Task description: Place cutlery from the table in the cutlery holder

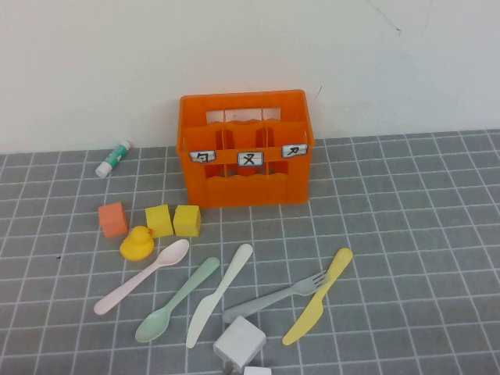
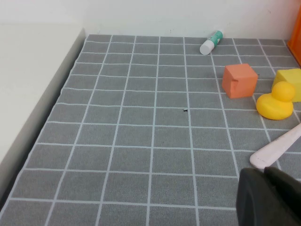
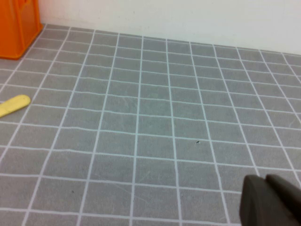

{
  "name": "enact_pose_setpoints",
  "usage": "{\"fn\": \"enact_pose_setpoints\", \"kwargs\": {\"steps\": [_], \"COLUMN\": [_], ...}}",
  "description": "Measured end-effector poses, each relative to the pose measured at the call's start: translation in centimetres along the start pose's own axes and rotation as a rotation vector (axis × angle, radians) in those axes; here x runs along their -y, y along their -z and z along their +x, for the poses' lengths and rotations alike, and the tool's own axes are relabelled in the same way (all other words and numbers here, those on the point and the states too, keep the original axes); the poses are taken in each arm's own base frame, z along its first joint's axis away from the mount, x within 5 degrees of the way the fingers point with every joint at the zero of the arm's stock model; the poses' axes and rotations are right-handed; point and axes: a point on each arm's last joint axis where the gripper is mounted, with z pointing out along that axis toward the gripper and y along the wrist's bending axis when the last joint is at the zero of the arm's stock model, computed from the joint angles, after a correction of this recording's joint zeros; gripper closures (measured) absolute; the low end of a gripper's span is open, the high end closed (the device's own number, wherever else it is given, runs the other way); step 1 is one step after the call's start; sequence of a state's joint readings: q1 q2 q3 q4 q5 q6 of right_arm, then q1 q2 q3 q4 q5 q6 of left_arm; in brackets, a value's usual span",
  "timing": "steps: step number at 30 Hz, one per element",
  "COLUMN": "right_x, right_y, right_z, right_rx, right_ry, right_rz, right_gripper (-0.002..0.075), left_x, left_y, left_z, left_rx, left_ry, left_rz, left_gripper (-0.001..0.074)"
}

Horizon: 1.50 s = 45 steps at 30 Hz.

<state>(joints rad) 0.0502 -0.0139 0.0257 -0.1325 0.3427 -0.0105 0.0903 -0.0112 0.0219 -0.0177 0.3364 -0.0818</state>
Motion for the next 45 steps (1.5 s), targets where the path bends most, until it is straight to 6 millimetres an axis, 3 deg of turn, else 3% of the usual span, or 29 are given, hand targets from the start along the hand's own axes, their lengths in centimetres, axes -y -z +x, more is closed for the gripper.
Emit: {"fn": "enact_pose_setpoints", "kwargs": {"steps": [39, 42, 45], "right_x": [0.0, 0.0, 0.0], "right_y": [0.0, 0.0, 0.0], "right_z": [0.0, 0.0, 0.0], "right_rx": [0.0, 0.0, 0.0], "right_ry": [0.0, 0.0, 0.0], "right_rz": [0.0, 0.0, 0.0], "right_gripper": [0.0729, 0.0729, 0.0729], "left_x": [0.01, 0.23, 0.62], "left_y": [0.0, -0.02, -0.01], "left_z": [-0.02, -0.25, -0.84], "left_rx": [0.002, 0.032, 0.099], "left_ry": [0.005, 0.085, 0.318], "left_rz": [0.001, 0.027, 0.087], "left_gripper": [0.0736, 0.0736, 0.0736]}}
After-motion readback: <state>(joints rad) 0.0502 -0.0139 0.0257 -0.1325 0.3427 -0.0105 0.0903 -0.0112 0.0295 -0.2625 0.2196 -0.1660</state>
